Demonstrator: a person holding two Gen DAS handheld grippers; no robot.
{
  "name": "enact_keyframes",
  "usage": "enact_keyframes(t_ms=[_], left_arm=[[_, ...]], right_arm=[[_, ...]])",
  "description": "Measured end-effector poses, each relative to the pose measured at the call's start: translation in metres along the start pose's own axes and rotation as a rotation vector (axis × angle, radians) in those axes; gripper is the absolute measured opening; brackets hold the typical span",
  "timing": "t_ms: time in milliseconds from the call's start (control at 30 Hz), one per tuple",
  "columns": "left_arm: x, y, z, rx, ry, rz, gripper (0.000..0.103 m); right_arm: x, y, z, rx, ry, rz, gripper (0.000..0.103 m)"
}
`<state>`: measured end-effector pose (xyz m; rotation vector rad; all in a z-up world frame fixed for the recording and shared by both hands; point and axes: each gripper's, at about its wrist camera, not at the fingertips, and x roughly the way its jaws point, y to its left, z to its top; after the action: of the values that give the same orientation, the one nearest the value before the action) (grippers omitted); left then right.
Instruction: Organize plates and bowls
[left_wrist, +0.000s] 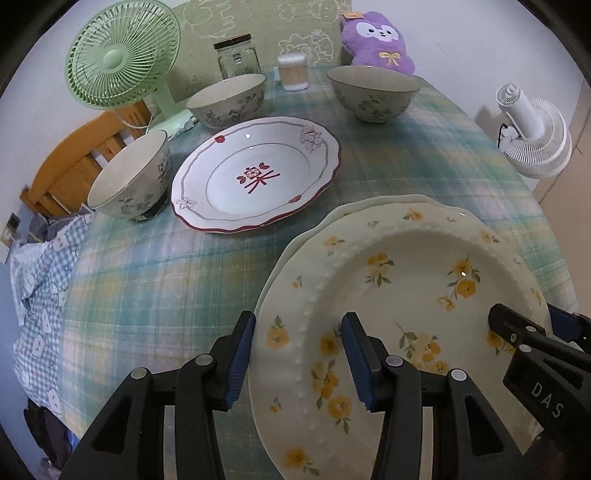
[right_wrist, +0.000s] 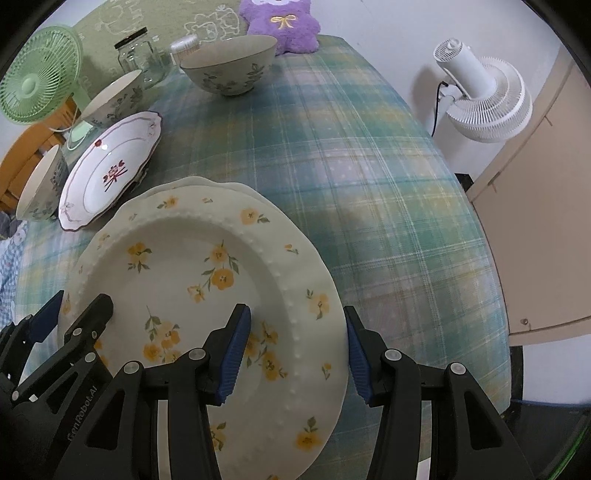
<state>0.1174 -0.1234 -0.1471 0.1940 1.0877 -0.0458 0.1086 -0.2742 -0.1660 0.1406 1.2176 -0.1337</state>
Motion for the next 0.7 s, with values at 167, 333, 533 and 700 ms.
enact_keyframes(t_ms=[167, 333, 533, 700], left_arm=[[0.003, -0.003, 0.003, -0.002, -0.002, 0.009, 0.050], [0.007, -0.012, 0.005, 0.020, 0.009, 0.025, 0.057], [0.009, -0.012, 0.008, 0.007, 0.025, -0.001, 0.071], [0.009, -0.006, 0.010, -0.021, 0.035, -0.021, 0.073]], right_arm=[[0.003, -0.003, 0.004, 0.012, 0.006, 0.003, 0.053], [0.006, -0.001, 0.005, -0.007, 0.021, 0.002, 0.053], [0.009, 0.002, 0.007, -0.015, 0.020, 0.003, 0.057], [0.012, 0.006, 0.009, -0.024, 0.026, 0.001, 0.059]])
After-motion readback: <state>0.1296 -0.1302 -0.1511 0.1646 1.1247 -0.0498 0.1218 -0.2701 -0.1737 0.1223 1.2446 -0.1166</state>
